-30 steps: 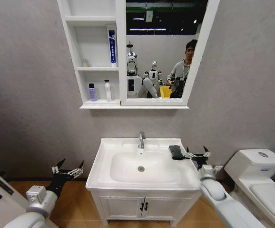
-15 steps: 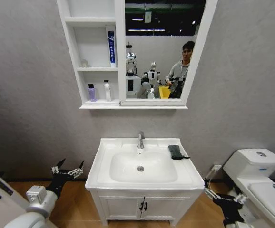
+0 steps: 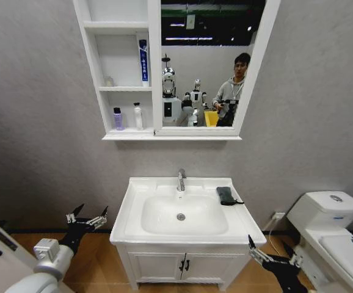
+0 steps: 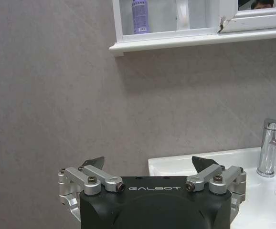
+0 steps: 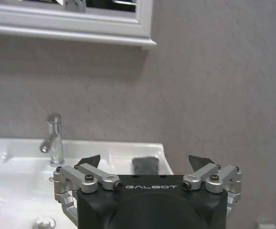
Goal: Move facial cleanser and shampoo from washbasin to cabinet, then wipe washbasin with towel.
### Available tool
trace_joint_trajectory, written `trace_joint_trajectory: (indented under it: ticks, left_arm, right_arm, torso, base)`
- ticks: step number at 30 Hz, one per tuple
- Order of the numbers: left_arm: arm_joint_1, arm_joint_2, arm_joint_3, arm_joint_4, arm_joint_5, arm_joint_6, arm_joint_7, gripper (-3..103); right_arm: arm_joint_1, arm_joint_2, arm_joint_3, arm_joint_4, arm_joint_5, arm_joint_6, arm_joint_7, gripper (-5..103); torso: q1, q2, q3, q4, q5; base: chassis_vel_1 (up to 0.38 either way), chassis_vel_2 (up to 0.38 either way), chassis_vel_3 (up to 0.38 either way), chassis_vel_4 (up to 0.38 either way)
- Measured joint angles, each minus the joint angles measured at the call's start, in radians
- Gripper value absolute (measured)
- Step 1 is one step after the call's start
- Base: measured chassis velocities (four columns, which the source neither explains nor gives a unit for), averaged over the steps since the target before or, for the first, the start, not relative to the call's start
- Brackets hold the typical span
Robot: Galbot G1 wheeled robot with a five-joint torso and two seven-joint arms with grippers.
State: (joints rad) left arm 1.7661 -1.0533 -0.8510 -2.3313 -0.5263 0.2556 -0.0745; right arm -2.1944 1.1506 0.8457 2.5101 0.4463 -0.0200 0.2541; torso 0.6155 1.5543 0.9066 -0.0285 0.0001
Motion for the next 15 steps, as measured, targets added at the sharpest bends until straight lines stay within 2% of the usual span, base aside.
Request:
trace_joint_trajectory:
  ticks: [1,2,4,15]
  left_arm:
    - [0.000,0.000,0.000,0.000,0.000,0.000,0.000,100]
    - [0.000,0.000,0.000,0.000,0.000,0.000,0.000,100]
    - [0.000,0.000,0.000,0.000,0.000,0.000,0.000,100]
    - [0.000,0.000,0.000,0.000,0.000,0.000,0.000,100]
  right_arm:
    - [0.001,-0.002,0.031,-0.003,0.011,0.017,-0.045,100]
    - [0.001,-0.002,0.031,-0.003,0.011,0.017,-0.045,100]
    - [-0.003,0.013,0.070,-0.004,0.039,0.027,-0.104,100]
    - [0.033,0.082,0.056,-0.028,0.023,0.014,-0.115,100]
  torso:
    - [0.000,0.000,0.000,0.0000,-0.0001]
    - [0.000,0.000,0.000,0.0000,-0.0001]
    - [0.000,0.000,0.000,-0.0001,-0.0001]
    - [0.000,0.000,0.000,-0.0001,-0.0001]
  base:
    - [0.000,0.000,0.000,0.000]
    - [0.000,0.000,0.000,0.000]
    - [0.000,0.000,0.000,0.000]
    - [0.000,0.000,0.000,0.000]
